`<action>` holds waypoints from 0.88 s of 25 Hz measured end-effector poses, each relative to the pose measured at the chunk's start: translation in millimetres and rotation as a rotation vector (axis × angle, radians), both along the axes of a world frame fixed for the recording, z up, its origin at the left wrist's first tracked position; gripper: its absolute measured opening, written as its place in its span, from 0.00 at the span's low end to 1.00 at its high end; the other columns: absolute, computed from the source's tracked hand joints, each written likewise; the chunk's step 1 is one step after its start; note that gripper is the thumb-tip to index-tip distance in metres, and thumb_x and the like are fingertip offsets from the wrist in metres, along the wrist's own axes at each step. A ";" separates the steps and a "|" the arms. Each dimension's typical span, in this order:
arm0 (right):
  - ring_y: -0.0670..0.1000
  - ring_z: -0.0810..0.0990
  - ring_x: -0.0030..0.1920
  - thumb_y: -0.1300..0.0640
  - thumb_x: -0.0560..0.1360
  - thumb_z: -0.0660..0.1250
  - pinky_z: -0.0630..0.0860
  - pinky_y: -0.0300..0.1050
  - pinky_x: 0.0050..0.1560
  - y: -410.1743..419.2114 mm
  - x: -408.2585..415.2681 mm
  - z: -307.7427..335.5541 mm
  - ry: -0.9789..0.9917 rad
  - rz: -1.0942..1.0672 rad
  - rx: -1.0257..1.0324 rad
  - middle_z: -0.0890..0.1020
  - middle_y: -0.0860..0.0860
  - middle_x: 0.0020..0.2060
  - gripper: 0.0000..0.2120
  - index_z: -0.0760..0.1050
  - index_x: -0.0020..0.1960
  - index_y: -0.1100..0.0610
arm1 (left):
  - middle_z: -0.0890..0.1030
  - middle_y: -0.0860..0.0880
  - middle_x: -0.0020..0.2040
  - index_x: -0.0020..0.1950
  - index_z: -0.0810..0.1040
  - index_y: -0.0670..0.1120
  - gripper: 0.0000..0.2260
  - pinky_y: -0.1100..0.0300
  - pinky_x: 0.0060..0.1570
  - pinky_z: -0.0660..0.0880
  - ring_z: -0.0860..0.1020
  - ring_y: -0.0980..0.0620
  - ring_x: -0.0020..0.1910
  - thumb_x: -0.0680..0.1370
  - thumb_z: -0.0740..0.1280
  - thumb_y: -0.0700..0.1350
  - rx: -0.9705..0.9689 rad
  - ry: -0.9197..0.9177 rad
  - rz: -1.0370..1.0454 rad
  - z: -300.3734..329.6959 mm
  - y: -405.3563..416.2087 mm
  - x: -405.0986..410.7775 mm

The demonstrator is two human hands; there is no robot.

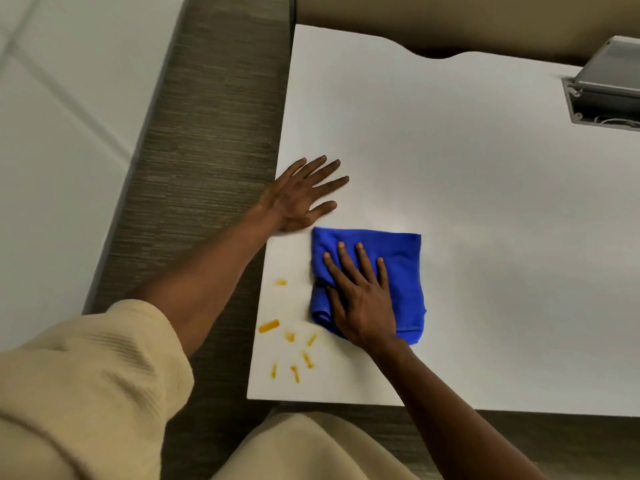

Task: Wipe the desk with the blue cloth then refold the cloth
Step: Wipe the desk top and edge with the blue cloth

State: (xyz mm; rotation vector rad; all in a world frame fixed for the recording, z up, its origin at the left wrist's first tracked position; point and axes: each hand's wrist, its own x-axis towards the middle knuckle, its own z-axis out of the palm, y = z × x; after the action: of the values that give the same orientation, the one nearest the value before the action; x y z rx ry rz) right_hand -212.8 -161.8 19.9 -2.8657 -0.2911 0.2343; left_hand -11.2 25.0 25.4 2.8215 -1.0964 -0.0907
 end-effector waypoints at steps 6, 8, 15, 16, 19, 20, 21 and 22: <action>0.51 0.52 0.84 0.43 0.85 0.52 0.53 0.62 0.81 -72.5 -31.2 2.7 -0.007 0.240 0.051 0.58 0.43 0.83 0.26 0.58 0.83 0.42 | 0.50 0.51 0.85 0.84 0.52 0.58 0.26 0.46 0.82 0.46 0.49 0.49 0.84 0.86 0.51 0.59 -0.028 0.021 0.017 -2.3 0.1 -0.7; 0.53 0.51 0.84 0.42 0.84 0.51 0.53 0.65 0.81 -64.2 -6.9 7.1 0.012 0.065 0.046 0.59 0.44 0.82 0.26 0.59 0.82 0.43 | 0.51 0.51 0.85 0.84 0.53 0.58 0.26 0.46 0.81 0.47 0.50 0.49 0.84 0.86 0.51 0.58 -0.043 0.010 0.020 -4.5 0.3 0.2; 0.53 0.47 0.85 0.41 0.85 0.49 0.44 0.61 0.83 24.3 -17.4 0.8 0.020 0.150 0.071 0.55 0.44 0.84 0.27 0.55 0.84 0.43 | 0.54 0.51 0.85 0.83 0.56 0.58 0.24 0.46 0.81 0.49 0.52 0.48 0.84 0.86 0.52 0.56 -0.068 0.009 0.013 -6.2 2.1 2.3; 0.52 0.47 0.85 0.41 0.86 0.49 0.45 0.61 0.83 13.9 -35.6 -0.3 0.018 0.204 0.071 0.55 0.43 0.84 0.27 0.55 0.84 0.42 | 0.53 0.51 0.85 0.84 0.55 0.58 0.25 0.46 0.81 0.49 0.52 0.48 0.84 0.86 0.51 0.56 -0.055 0.006 0.007 -6.6 2.2 2.0; 0.51 0.50 0.84 0.42 0.86 0.50 0.51 0.62 0.81 -38.6 -69.8 1.0 0.006 0.228 0.067 0.57 0.42 0.83 0.26 0.57 0.83 0.42 | 0.52 0.51 0.85 0.84 0.53 0.58 0.25 0.45 0.81 0.48 0.50 0.48 0.84 0.86 0.50 0.59 -0.047 0.020 -0.010 -5.9 2.6 2.3; 0.51 0.51 0.84 0.42 0.86 0.51 0.53 0.63 0.80 -54.5 -69.2 3.1 0.014 0.172 0.063 0.58 0.42 0.83 0.26 0.58 0.83 0.42 | 0.52 0.51 0.85 0.84 0.53 0.59 0.25 0.45 0.81 0.48 0.50 0.48 0.84 0.86 0.50 0.59 -0.055 0.027 -0.005 -5.4 2.7 2.3; 0.51 0.51 0.84 0.42 0.85 0.51 0.54 0.64 0.80 -63.3 -63.2 5.6 0.025 0.088 0.060 0.58 0.43 0.83 0.26 0.59 0.83 0.42 | 0.52 0.52 0.85 0.84 0.54 0.59 0.26 0.45 0.81 0.48 0.50 0.49 0.84 0.85 0.50 0.60 -0.061 0.031 0.003 -5.0 2.3 1.2; 0.52 0.50 0.84 0.42 0.85 0.50 0.54 0.65 0.80 -62.9 -50.7 7.6 0.027 -0.011 0.055 0.58 0.43 0.83 0.26 0.58 0.82 0.43 | 0.52 0.52 0.85 0.84 0.54 0.59 0.26 0.45 0.81 0.48 0.50 0.49 0.84 0.85 0.50 0.60 -0.063 0.030 0.013 -4.5 2.0 1.1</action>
State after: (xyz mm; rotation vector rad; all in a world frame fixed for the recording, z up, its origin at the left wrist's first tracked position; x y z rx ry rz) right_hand -263.5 -224.8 27.5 -2.8070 -0.2718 0.2593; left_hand -10.1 26.9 20.9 2.7615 -1.0558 -0.0950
